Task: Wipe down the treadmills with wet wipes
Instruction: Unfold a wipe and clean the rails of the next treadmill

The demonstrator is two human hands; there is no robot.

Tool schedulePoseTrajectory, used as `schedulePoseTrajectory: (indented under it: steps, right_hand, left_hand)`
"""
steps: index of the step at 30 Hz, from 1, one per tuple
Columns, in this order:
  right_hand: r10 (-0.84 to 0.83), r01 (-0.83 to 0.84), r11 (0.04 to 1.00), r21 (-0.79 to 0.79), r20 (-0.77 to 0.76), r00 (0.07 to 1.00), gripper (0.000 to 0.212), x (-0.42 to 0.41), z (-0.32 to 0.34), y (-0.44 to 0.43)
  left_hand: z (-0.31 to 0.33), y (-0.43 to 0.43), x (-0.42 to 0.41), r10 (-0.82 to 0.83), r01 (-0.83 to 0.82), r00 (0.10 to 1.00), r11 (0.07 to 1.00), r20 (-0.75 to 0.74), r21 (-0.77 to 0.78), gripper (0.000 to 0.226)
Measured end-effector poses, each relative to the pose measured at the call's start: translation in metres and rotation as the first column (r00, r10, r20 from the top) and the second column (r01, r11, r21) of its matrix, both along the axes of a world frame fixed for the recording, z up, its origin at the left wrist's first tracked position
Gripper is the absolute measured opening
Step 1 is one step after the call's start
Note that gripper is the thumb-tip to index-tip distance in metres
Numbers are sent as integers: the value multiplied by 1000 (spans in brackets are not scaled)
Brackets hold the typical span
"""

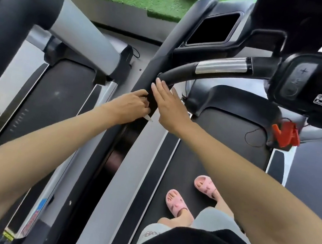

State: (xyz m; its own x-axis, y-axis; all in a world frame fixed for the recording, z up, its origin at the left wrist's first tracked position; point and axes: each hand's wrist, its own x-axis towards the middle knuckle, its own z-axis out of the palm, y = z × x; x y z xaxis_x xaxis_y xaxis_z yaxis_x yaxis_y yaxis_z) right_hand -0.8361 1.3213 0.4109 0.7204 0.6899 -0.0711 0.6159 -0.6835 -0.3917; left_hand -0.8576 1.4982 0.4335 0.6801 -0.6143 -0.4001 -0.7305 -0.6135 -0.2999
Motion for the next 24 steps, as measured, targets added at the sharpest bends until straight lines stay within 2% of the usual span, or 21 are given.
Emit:
schedulePoseTrajectory:
  steps: [3,7,10,12,15,18,22,24]
  right_hand:
    - [4,-1,998,65,-50,999,84,2,2,-1]
    - [48,-45,998,49,-68,997,83,-8,-1,-1]
    - [119,-114,992,55,-113,986,84,-18,-3,5]
    - [139,-126,988,91,-160,977,85,-24,-2,10]
    - [124,-107,989,107,-177,976,82,-25,0,9]
    - [139,-132,990,57,-129,982,84,-26,-1,8]
    - [192,-188,981,52,-73,979,86,-35,3,14]
    - [232,-230,972,41,-58,971,84,-43,4,18]
  left_hand:
    - [9,16,-53,91,-96,995,988,-43,-122,29]
    - [17,24,-95,104,-123,970,990,-221,-75,28]
    - [16,16,-64,69,-73,997,954,-24,-290,29]
    - [12,11,-40,83,-51,994,933,76,-355,35]
    - [3,10,-34,-25,38,998,968,52,-250,24]
    - [1,20,-70,-36,38,999,992,19,-121,19]
    - [0,29,-124,59,-46,996,984,71,-172,56]
    - [-1,32,-142,97,-91,995,983,27,-163,52]
